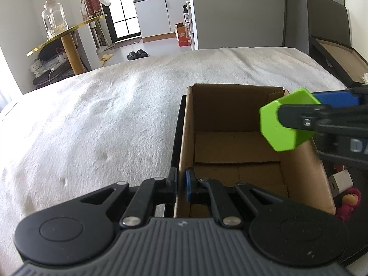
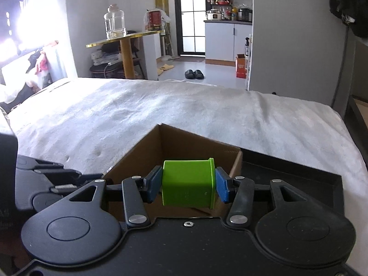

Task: Organize rigid objects
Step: 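Open the right gripper to drop the green cube into the box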

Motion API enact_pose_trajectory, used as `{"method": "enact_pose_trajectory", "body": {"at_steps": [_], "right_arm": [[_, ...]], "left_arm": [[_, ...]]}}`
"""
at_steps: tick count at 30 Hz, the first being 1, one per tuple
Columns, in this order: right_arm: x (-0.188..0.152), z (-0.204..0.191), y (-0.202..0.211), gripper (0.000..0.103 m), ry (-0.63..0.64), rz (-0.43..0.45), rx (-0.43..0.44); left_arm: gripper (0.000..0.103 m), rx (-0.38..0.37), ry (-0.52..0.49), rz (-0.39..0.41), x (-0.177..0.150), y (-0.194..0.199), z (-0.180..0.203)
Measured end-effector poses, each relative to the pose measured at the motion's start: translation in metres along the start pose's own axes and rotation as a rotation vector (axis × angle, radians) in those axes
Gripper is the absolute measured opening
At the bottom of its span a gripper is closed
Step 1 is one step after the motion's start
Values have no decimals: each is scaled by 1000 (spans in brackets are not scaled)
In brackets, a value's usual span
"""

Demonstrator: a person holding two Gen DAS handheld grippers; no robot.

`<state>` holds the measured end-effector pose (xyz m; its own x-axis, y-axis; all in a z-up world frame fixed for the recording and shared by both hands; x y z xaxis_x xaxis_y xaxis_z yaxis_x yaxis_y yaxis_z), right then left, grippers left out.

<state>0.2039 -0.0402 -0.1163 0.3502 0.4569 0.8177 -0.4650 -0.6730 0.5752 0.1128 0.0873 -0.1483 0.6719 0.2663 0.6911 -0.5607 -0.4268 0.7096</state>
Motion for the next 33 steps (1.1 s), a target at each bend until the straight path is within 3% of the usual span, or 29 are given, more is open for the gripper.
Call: {"method": "enact_pose_trajectory", "body": {"at_steps": [4,7,18,28,31,33], "right_arm": [[1,-4,-12,50,16,-23,6],[-1,-5,-11,59,36,-22,-22],[-11,36,29,70,-119,-24,-34],[-30,60,44,72,-174,-49,-83],[-37,67,45,72,-199,-64,-95],[-43,72,45,72,-214,-75,-103]], "left_arm": [[7,0,0,-1,1,1,0],[7,7,-1,-4,1,0,1],[7,18,-11,-35,4,-2,4],[9,39,-23,-56,6,4,10],[15,46,-31,-70,6,4,13],[30,49,-36,-81,6,5,16]]}}
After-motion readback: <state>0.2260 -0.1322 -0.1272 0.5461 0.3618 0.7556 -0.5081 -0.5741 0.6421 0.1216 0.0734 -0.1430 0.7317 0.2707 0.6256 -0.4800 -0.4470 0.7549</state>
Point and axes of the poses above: each gripper's, at about its wrist camera, not at the fingertips, and y roughly against the way its jaws point, z to its right, x to its top, the point moved 1 cm from there along -y, roughly the way its jaws point
